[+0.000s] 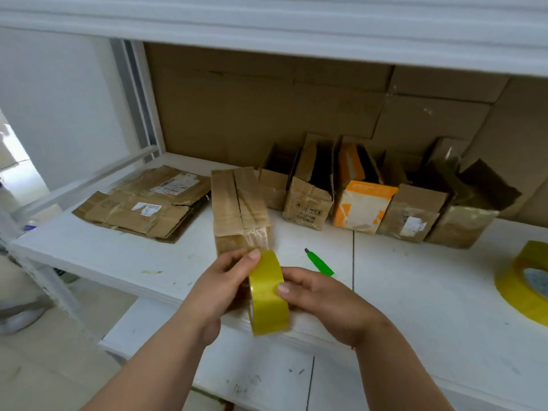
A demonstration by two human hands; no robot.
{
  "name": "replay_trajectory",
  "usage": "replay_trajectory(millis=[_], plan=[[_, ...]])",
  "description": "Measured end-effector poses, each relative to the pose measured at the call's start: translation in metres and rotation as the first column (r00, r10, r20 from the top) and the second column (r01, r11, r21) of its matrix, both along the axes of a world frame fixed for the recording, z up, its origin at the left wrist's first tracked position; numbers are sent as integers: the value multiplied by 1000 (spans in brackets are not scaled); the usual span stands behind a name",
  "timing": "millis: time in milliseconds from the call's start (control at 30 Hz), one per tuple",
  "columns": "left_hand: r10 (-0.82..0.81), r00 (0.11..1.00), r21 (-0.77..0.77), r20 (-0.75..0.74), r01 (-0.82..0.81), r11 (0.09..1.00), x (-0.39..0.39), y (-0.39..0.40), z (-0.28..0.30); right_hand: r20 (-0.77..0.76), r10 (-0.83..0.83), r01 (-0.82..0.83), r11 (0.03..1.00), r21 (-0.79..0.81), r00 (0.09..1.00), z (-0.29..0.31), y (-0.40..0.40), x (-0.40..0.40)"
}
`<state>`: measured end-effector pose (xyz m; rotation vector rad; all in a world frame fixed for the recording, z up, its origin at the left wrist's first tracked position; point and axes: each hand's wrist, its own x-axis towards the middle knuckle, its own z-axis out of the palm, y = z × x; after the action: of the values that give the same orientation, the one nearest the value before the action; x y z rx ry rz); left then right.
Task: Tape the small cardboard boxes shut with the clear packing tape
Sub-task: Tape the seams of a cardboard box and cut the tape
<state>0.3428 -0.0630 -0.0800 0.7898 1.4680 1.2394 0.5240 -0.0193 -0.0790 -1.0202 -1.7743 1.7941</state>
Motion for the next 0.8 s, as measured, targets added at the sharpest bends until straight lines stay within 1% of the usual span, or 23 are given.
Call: replay_trajectory(millis=[33, 67, 100, 133, 167, 200, 233, 267, 300, 333, 433, 500, 567, 600, 667, 700, 733, 800], plan=[[25, 999, -1, 46, -25, 1000, 1, 0, 1, 18, -59, 58, 998, 17, 998, 0, 9, 5], [41, 995, -9, 89, -40, 999, 2, -1, 3, 59, -182, 178, 982, 60, 982, -2, 20, 10], [47, 991, -16, 124, -45, 999, 3, -1, 3, 130, -325, 307, 942, 138, 937, -6, 32, 15], [50, 987, -20, 152, -47, 999, 4, -2, 3, 229, -444, 389, 887, 248, 866, -10, 43, 18], [53, 983, -20, 177, -50, 999, 5, -2, 4, 338, -515, 391, 842, 371, 788, -16, 54, 21], [64, 977, -20, 204, -61, 998, 7, -3, 4, 453, -532, 309, 822, 478, 715, -22, 61, 22], [76, 971, -18, 225, -74, 997, 8, -2, 4, 567, -519, 183, 820, 543, 640, -30, 67, 22], [86, 967, -17, 241, -84, 996, 9, -2, 4, 651, -508, 64, 813, 579, 564, -37, 70, 21], [93, 963, -14, 252, -93, 996, 10, -1, 3, 700, -505, -30, 801, 598, 505, -43, 72, 20], [94, 961, -11, 259, -95, 995, 10, -1, 4, 720, -502, -87, 789, 608, 479, -47, 73, 18], [88, 961, -4, 263, -90, 996, 8, 1, 3, 721, -496, -140, 769, 623, 484, -47, 81, 14], [86, 963, -4, 257, -88, 996, 7, 1, 2, 694, -512, -126, 752, 647, 506, -42, 86, 13], [81, 962, -3, 262, -83, 997, 7, 3, 2, 600, -553, -27, 722, 692, 578, -30, 86, 11], [78, 962, -3, 263, -81, 997, 6, 3, 1, 537, -558, 27, 708, 705, 633, -20, 82, 9], [74, 963, -5, 260, -76, 997, 6, 5, 0, 419, -500, 105, 727, 679, 758, 0, 70, 4], [73, 963, -5, 259, -75, 997, 6, 6, 0, 364, -440, 106, 743, 661, 821, 11, 63, 1], [73, 964, -6, 255, -74, 997, 6, 6, 0, 328, -377, 71, 742, 666, 866, 19, 57, -3], [70, 966, -7, 249, -71, 997, 6, 6, 1, 311, -300, -28, 678, 735, 902, 31, 49, -11]])
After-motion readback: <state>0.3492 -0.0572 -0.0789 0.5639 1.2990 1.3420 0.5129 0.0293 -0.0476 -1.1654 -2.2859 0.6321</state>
